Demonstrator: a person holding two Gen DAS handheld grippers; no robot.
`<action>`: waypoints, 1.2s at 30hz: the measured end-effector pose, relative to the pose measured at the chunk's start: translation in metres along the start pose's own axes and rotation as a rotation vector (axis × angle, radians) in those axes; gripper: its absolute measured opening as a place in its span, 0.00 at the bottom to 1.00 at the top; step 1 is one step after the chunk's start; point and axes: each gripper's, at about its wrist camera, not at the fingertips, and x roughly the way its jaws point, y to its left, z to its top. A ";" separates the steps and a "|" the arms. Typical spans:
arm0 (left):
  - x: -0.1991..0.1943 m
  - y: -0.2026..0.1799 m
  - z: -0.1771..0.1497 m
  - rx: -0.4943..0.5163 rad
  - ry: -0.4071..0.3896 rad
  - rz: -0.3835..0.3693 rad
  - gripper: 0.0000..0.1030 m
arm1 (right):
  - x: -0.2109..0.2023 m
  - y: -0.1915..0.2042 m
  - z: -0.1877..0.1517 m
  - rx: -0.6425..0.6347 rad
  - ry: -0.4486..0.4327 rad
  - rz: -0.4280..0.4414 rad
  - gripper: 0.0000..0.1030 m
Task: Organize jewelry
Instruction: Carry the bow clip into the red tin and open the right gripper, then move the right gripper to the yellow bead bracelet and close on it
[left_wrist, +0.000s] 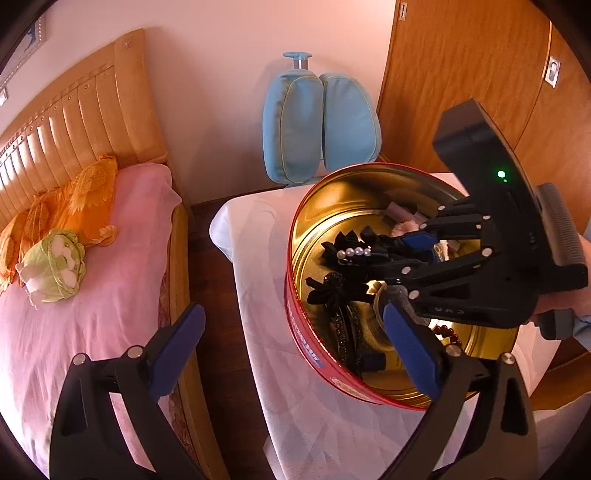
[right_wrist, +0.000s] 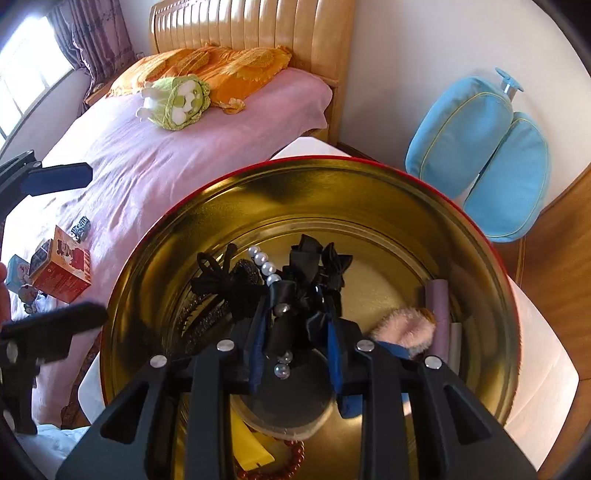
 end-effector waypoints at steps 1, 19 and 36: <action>0.001 0.001 -0.001 0.004 0.004 -0.003 0.92 | 0.003 0.001 0.001 -0.004 0.006 -0.006 0.29; -0.027 -0.047 -0.006 0.004 -0.048 -0.052 0.92 | -0.081 -0.043 -0.060 0.075 -0.259 -0.048 0.90; -0.020 -0.215 0.013 0.085 -0.058 -0.159 0.92 | -0.133 -0.164 -0.205 0.181 -0.215 -0.161 0.91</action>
